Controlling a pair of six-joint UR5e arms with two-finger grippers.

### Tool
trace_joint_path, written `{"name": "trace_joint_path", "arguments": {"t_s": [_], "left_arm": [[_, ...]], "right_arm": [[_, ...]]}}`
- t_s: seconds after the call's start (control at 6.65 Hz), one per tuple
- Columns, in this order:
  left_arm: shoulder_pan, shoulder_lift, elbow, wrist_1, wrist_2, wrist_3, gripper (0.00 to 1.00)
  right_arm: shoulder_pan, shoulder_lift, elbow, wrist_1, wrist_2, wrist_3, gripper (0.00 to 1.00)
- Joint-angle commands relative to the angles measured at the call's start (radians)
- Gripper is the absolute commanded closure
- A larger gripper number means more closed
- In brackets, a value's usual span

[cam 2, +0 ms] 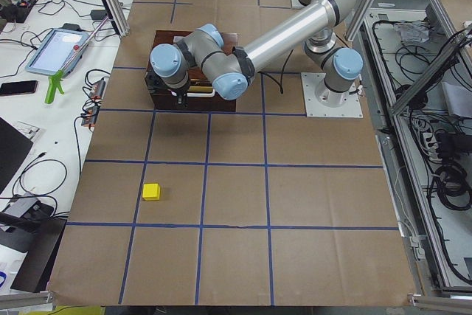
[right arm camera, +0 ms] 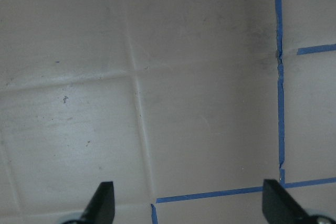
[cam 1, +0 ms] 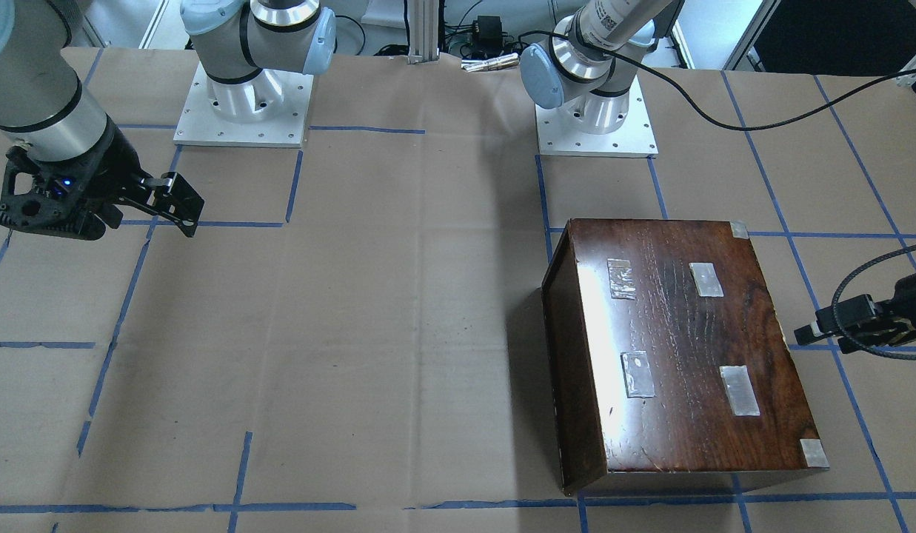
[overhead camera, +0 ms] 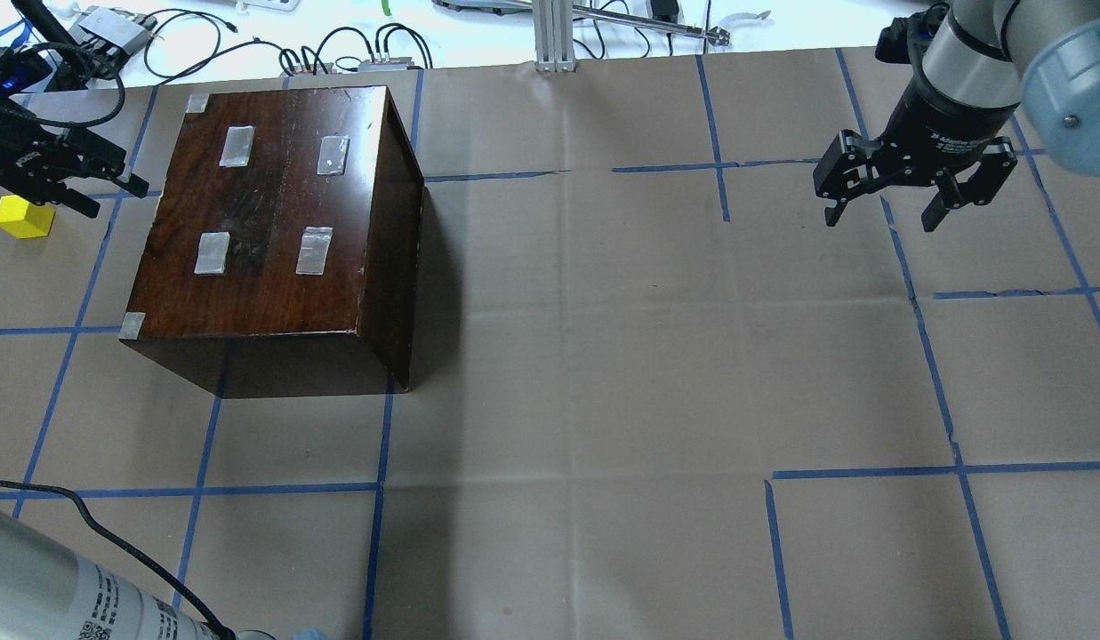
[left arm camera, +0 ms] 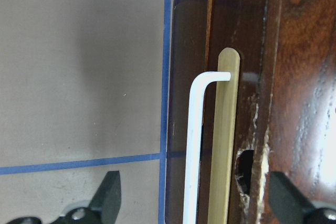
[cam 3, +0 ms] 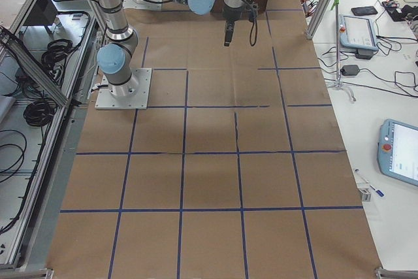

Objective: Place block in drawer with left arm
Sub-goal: 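Lower the left gripper and hook the white drawer handle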

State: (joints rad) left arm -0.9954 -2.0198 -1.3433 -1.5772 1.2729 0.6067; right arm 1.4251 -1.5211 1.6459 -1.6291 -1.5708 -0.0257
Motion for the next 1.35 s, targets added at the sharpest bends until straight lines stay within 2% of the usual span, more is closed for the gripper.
{"name": "trace_joint_path", "arguments": {"t_s": [0.0,1.2], "left_arm": [[-0.002,-0.011,-0.048,0.015,0.003,0.013,0.02],[0.001,-0.053,-0.057,0.037,0.019,0.027,0.02]], "right_arm": [[0.0,-0.001,0.0,0.0,0.0,0.001,0.0],[0.0,-0.001,-0.002,0.0,0.0,0.0,0.0]]}}
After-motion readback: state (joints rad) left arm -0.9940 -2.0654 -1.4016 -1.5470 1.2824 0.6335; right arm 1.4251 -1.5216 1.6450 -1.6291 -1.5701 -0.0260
